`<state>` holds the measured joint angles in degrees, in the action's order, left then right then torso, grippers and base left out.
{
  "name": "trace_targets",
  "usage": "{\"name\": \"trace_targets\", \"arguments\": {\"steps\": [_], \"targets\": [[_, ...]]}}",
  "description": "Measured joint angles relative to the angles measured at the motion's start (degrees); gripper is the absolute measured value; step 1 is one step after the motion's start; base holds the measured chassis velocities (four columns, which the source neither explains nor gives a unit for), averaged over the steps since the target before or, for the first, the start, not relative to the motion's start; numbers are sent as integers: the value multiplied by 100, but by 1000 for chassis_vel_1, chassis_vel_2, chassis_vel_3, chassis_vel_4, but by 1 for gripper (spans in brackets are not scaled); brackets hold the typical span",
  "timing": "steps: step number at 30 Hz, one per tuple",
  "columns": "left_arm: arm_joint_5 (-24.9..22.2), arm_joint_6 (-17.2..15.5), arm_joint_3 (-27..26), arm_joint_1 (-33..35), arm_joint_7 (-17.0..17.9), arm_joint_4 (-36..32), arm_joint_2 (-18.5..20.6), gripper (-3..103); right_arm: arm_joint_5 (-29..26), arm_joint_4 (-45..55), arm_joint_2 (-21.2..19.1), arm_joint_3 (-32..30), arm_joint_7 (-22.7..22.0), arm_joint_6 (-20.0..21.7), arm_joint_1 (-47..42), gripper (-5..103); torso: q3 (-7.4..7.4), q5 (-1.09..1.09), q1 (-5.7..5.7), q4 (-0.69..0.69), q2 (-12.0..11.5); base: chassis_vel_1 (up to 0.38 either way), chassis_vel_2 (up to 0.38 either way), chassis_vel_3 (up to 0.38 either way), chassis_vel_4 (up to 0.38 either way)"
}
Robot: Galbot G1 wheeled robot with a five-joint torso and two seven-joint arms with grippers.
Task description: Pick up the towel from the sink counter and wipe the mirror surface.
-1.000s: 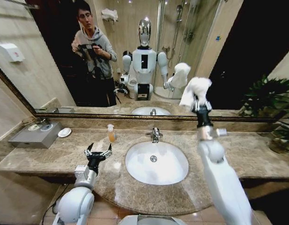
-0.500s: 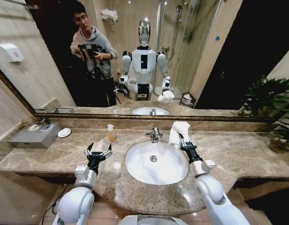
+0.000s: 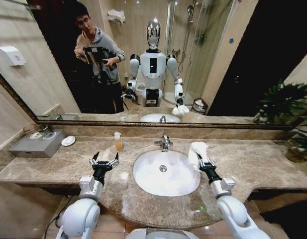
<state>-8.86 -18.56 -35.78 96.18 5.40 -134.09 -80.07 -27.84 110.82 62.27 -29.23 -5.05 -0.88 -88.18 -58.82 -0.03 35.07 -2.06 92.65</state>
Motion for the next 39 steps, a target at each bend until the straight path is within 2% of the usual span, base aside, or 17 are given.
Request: {"name": "trace_targets", "arguments": {"steps": [5,7,12,13,14,16,17,18,19,22,23,25,27,28,32,36,39], "targets": [[0,0,0,0,0,0,0,100,342,-188,253,596,-20,334,135,18,0,3,0,-2,0,0,0,0,0],[0,0,0,0,0,0,0,100,555,-502,269,931,-158,700,240,18,0,1,0,-2,0,0,0,0,0],[0,0,1,-2,-1,0,0,100,582,-969,157,1519,-457,1058,545,18,1,0,0,0,1,0,0,0,0],[0,0,-1,-1,1,0,0,100,571,-1049,124,1647,-556,1146,666,18,2,-4,0,-5,1,0,0,0,0],[0,0,0,0,2,0,0,100,450,-1140,44,1871,-792,1356,879,18,3,-16,-1,0,4,0,0,0,0],[0,0,-1,-1,2,0,1,100,165,-1257,-61,2141,-1149,1602,1187,18,5,-16,-3,3,7,0,0,0,0],[0,0,-1,-1,2,0,1,100,165,-1257,-61,2141,-1149,1602,1187,18,5,-16,-3,3,7,0,0,0,0],[0,0,-1,0,2,0,-1,100,22,-1321,-133,2267,-1249,1692,1341,18,5,-11,-3,-1,7,0,0,0,0],[0,0,-1,0,2,-1,0,100,-49,-1360,-211,2348,-1260,1704,1439,18,2,9,-2,-10,4,0,0,0,0],[0,0,-2,1,2,0,0,100,-144,-1171,-304,2363,-1189,1722,1446,18,-6,17,3,-5,-5,0,0,0,0],[0,0,0,-4,0,0,1,100,-328,-690,-414,2338,-1244,1887,1485,18,-7,16,7,7,-6,0,0,0,0],[0,0,1,-3,-1,0,0,100,-451,-494,-495,2357,-1355,1975,1546,18,-5,8,6,5,-5,-28,-17,1,-8],[0,0,-1,0,0,0,0,100,-1272,101,-1042,2724,-1921,2432,1913,18,-3,8,2,-2,-3,-28,-7,-4,-20],[0,0,-1,0,0,0,0,100,-1272,101,-1042,2724,-1921,2432,1913,18,-3,8,2,-2,-3,0,0,0,0],[0,0,0,0,0,0,0,100,-2229,226,-1736,3377,-2369,2811,2578,18,-1,5,0,-2,-1,0,0,0,0],[0,0,0,0,0,0,0,100,-2647,104,-1939,3824,-2510,2945,2924,18,-1,5,0,1,-1,0,0,0,0],[0,0,0,0,0,0,0,100,-3128,-458,-1920,4652,-2768,3081,3654,18,-1,4,0,-1,-1,0,0,0,0]]}}
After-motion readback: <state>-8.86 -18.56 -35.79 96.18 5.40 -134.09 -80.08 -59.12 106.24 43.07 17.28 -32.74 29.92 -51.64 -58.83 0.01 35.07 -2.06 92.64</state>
